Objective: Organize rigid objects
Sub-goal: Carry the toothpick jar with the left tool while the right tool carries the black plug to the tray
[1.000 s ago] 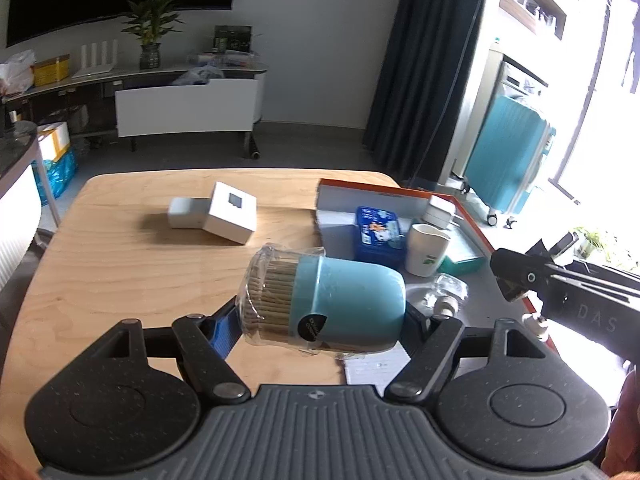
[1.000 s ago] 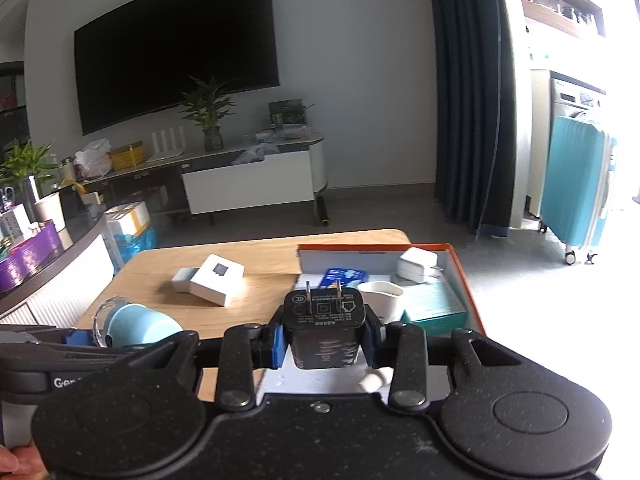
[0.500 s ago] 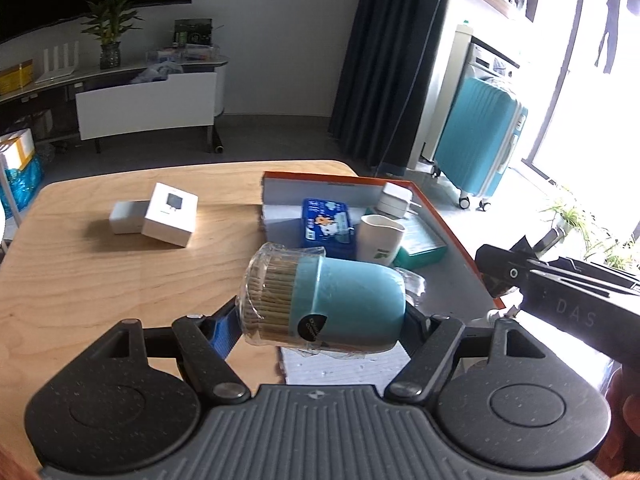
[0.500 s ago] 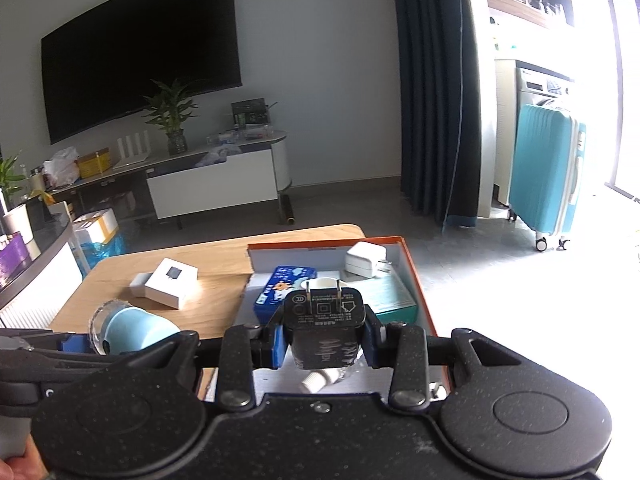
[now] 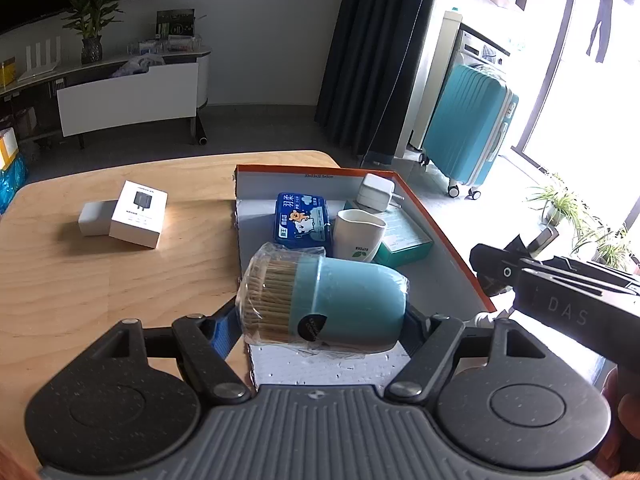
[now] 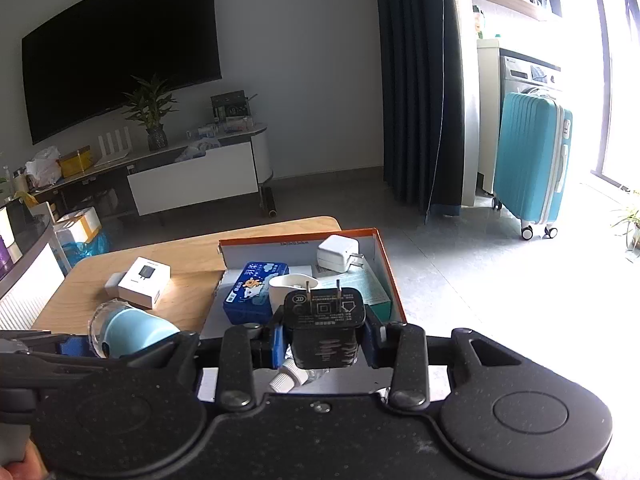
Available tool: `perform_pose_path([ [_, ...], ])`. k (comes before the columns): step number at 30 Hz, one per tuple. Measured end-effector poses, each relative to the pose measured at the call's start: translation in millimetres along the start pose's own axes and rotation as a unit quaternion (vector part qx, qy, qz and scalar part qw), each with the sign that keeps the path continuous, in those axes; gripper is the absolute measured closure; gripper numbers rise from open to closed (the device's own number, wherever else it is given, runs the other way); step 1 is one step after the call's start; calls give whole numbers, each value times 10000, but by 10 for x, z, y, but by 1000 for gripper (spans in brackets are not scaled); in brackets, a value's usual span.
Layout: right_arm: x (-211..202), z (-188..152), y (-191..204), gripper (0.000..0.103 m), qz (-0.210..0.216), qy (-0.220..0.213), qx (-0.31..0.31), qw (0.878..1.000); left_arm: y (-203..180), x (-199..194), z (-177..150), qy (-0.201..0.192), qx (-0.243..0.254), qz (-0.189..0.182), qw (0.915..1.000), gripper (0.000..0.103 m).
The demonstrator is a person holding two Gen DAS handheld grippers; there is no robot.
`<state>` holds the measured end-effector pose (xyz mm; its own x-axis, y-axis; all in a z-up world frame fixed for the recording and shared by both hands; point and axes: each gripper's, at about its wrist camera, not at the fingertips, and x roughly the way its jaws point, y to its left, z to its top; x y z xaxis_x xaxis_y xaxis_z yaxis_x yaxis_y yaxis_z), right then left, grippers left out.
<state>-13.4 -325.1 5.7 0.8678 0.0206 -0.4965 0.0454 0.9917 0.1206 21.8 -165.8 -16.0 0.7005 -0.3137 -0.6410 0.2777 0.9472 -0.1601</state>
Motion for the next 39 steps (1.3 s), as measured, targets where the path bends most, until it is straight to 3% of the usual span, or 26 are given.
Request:
perform_pose_path([
  [39, 545, 95, -174, 59, -184, 337, 80, 9992, -39, 427, 232, 267, 33, 30, 9996, 26],
])
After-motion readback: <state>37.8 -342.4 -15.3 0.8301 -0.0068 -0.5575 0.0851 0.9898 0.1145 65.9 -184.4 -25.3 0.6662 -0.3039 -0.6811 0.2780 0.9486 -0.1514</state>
